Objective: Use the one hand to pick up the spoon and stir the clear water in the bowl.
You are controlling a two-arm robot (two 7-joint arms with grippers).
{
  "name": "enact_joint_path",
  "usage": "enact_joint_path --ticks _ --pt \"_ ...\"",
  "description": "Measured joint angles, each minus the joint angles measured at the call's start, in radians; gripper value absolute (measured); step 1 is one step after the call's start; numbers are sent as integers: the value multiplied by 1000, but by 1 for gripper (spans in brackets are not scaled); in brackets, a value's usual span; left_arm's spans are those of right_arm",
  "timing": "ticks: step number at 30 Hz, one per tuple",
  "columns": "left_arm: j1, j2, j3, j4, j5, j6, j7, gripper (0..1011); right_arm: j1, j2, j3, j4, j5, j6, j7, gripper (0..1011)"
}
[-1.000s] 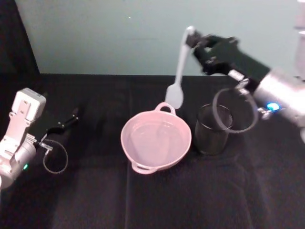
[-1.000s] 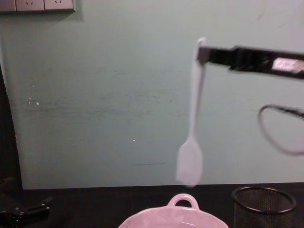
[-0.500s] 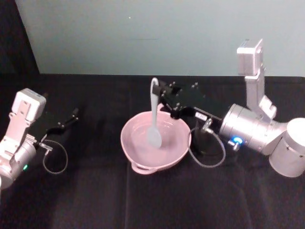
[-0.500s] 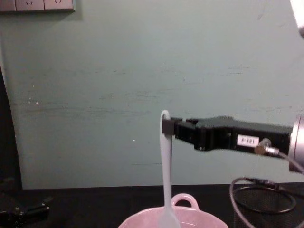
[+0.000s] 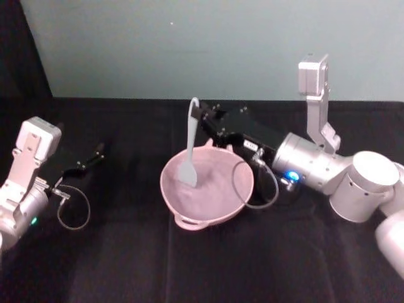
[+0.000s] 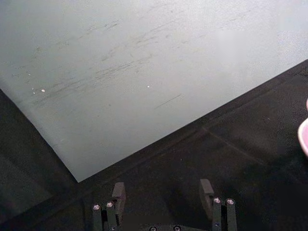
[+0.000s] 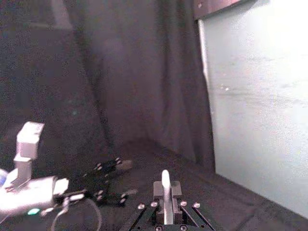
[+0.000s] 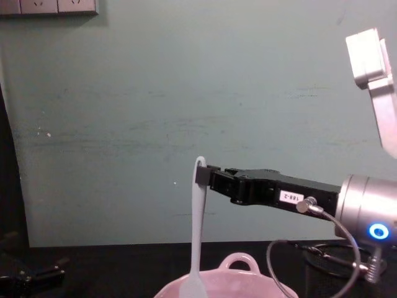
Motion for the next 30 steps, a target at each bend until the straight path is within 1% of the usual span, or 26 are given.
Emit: enact_joint_path --ticks 1,2,5,8,12,15,18,20,22,25,27,30 --pt "0 0 0 0 0 0 0 1011 7 -7 3 14 1 -7 2 99" --pt "0 0 0 0 0 0 0 1011 19 -17 7 43 1 -19 5 99" --pt "0 0 0 0 0 0 0 1011 37 -28 15 84 -6 -34 5 99" --pt "0 0 0 0 0 0 0 1011 44 -26 25 99 -23 -40 -9 99" --pt "0 0 0 0 0 0 0 1011 40 -13 37 95 -40 -40 -28 99" --pt "0 0 0 0 0 0 0 1011 17 9 58 64 -55 -38 -51 99" --pt "0 0 0 0 0 0 0 1011 -3 24 68 35 -63 -32 -62 99" --pt "0 0 0 0 0 0 0 1011 -22 37 75 4 -70 -24 -71 99" --pt "0 0 0 0 0 0 0 1011 -36 45 79 -20 -77 -19 -77 99" --pt "0 0 0 0 0 0 0 1011 -69 67 79 -84 -96 -4 -85 98" --pt "0 0 0 0 0 0 0 1011 -88 79 75 -127 -109 5 -89 99" --pt "0 0 0 0 0 0 0 1011 -106 88 69 -165 -120 13 -91 98"
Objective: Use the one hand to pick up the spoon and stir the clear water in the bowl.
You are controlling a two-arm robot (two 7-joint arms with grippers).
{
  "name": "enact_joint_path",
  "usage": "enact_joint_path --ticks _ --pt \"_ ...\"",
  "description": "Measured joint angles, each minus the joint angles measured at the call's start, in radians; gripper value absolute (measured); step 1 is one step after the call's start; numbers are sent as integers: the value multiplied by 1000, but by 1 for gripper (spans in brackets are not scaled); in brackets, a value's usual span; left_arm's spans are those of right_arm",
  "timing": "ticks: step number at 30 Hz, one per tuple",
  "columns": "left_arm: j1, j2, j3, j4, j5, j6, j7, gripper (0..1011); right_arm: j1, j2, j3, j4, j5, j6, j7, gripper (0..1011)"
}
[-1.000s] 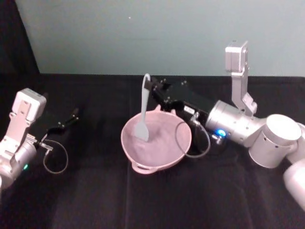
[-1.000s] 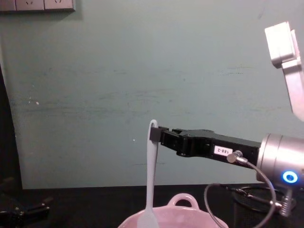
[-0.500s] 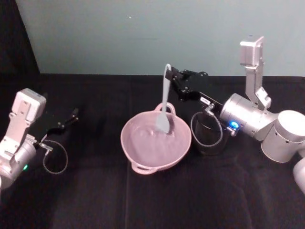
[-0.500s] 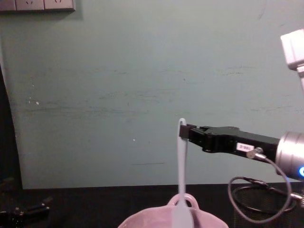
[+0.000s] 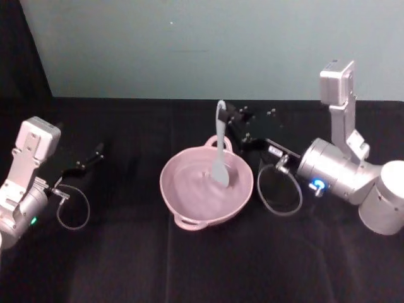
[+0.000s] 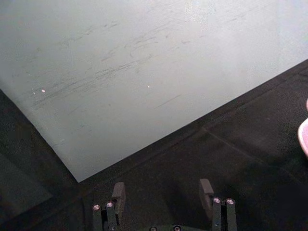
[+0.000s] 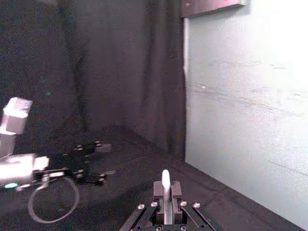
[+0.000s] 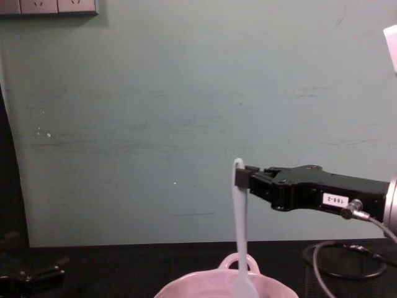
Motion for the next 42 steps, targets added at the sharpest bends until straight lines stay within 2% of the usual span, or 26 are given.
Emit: enact_joint_path --ticks 5,9,13,19,27,33,36,39,42 --pt "0 0 0 0 0 0 0 1011 -27 7 -21 -60 -19 16 1 98" --pt "0 0 0 0 0 0 0 1011 -30 -8 -40 -69 -23 19 10 98" --pt "0 0 0 0 0 0 0 1011 -14 -37 -58 -52 -25 13 23 98" --pt "0 0 0 0 0 0 0 1011 20 -71 -65 2 -20 -6 37 99" --pt "0 0 0 0 0 0 0 1011 82 -120 -40 138 17 -49 58 98" --pt "0 0 0 0 0 0 0 1012 101 -124 -8 197 20 -72 43 99" --pt "0 0 0 0 0 0 0 1011 97 -115 8 198 19 -75 29 98" --pt "0 0 0 0 0 0 0 1010 75 -93 31 167 18 -73 11 99" --pt "0 0 0 0 0 0 0 1011 61 -79 40 142 16 -65 5 98"
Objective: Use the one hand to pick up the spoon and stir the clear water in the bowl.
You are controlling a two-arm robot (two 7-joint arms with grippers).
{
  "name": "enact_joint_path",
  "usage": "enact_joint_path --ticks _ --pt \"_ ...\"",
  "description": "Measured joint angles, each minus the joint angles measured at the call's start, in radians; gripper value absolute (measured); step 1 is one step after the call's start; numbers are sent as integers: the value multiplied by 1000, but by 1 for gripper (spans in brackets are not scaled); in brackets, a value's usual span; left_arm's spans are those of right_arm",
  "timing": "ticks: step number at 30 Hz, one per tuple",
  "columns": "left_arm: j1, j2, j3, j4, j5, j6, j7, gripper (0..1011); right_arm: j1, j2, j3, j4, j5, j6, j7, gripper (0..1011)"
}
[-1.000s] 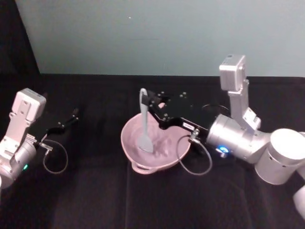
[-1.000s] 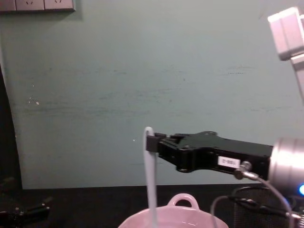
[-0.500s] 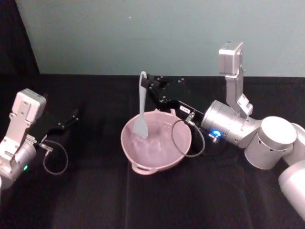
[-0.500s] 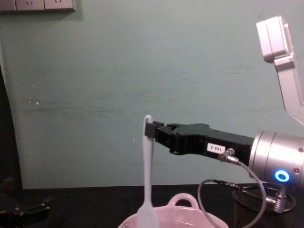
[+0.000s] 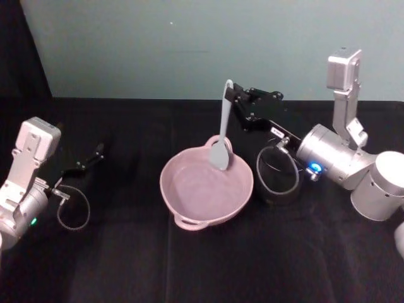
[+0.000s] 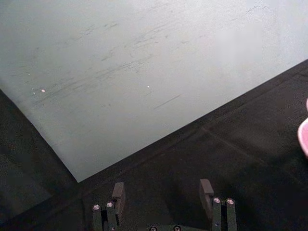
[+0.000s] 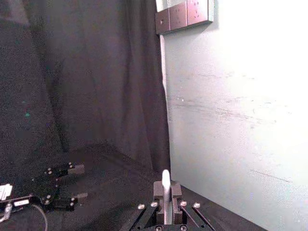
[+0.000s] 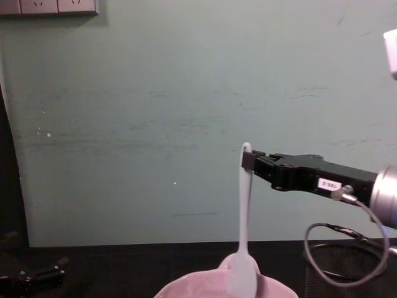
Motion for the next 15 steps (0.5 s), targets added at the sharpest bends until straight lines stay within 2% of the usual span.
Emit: enact_joint_path --ticks 8,15 --pt "0 0 0 0 0 0 0 1011 -57 45 -3 -99 -20 50 -12 98" --pt "0 0 0 0 0 0 0 1011 -94 56 -24 -168 -29 67 -11 98"
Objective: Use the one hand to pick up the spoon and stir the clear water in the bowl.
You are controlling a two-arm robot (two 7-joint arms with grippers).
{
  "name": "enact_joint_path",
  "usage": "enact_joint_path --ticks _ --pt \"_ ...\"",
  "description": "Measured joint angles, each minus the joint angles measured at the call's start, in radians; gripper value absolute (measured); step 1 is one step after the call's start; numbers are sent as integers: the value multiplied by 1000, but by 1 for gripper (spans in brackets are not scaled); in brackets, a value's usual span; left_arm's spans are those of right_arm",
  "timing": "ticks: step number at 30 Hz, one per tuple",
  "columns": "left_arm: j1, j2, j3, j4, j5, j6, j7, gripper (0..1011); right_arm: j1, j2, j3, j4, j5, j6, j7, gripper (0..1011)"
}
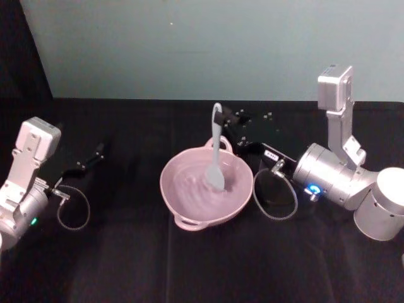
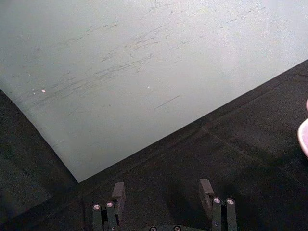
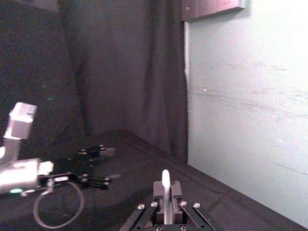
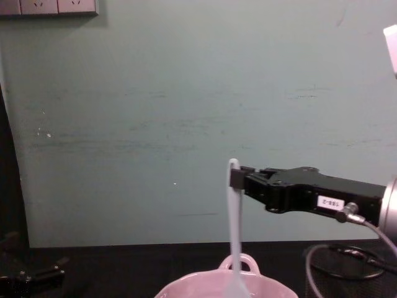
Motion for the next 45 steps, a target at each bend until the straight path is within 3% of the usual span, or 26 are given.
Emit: enact_joint_path --ticks 6,11,21,26,33,45 --pt "0 0 0 0 0 0 0 1011 -4 -13 -29 -28 -3 4 16 98" --pt "0 0 0 0 0 0 0 1011 14 -36 -51 -5 -1 -2 31 98" --pt "0 0 0 0 0 0 0 1011 101 -100 -56 155 25 -44 62 98" --pt "0 0 0 0 0 0 0 1011 128 -109 -44 209 29 -56 63 98" --pt "0 0 0 0 0 0 0 1011 123 -89 -9 218 31 -60 37 98" --pt "0 0 0 0 0 0 0 1011 28 -16 20 69 25 -23 4 98"
